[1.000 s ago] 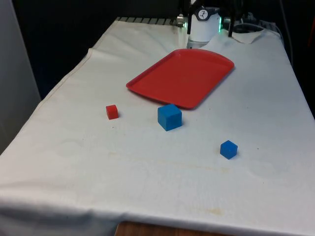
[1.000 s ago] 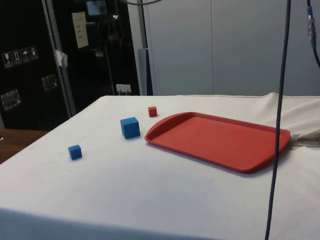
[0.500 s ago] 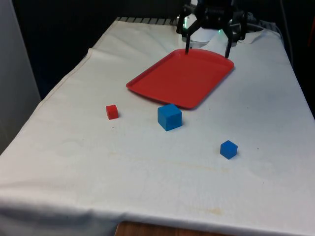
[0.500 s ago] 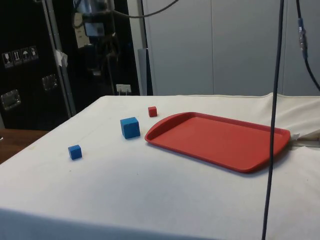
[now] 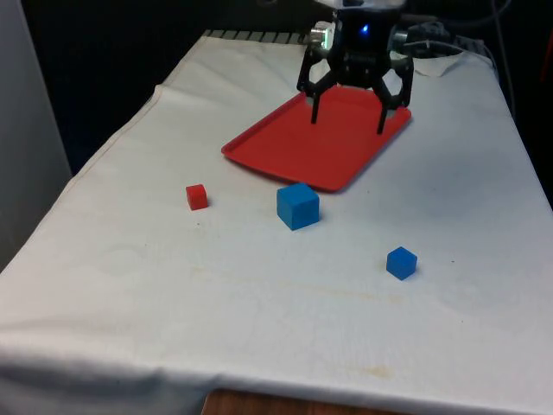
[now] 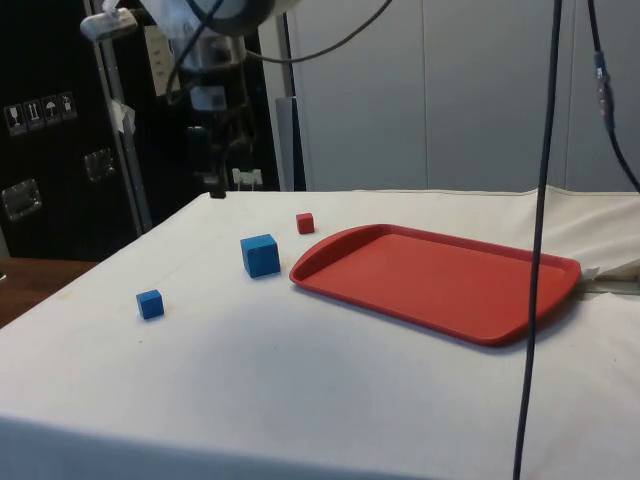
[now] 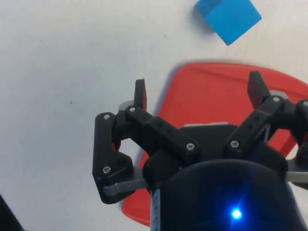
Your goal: Pick up the largest block and place it onto the tray.
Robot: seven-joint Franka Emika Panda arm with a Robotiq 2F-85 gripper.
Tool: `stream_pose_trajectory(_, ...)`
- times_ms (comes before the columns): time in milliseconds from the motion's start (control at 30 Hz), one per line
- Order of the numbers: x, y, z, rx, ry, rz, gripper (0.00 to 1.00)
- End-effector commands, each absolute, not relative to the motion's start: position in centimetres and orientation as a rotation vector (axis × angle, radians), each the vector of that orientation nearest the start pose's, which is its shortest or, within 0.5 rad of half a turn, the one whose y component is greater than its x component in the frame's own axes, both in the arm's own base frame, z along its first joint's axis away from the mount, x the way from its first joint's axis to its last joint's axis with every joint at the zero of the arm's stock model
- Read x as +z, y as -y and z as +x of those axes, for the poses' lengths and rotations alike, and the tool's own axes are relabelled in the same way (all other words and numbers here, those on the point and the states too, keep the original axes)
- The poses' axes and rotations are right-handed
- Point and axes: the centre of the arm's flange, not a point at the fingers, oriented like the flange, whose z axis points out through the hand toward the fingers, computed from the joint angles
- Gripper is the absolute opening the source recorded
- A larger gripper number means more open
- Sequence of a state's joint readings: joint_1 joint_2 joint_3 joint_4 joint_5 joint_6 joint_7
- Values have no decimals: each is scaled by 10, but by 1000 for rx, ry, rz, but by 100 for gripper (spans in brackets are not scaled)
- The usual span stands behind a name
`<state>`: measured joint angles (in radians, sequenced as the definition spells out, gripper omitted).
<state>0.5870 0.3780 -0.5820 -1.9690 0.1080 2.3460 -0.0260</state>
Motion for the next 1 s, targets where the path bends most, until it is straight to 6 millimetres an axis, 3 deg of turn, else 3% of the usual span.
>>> stream_pose_trajectory(0, 310, -19, 615, -117, -25, -3263, 100)
stream_pose_trajectory(967, 232, 18, 616, -183, -279, -3301, 100)
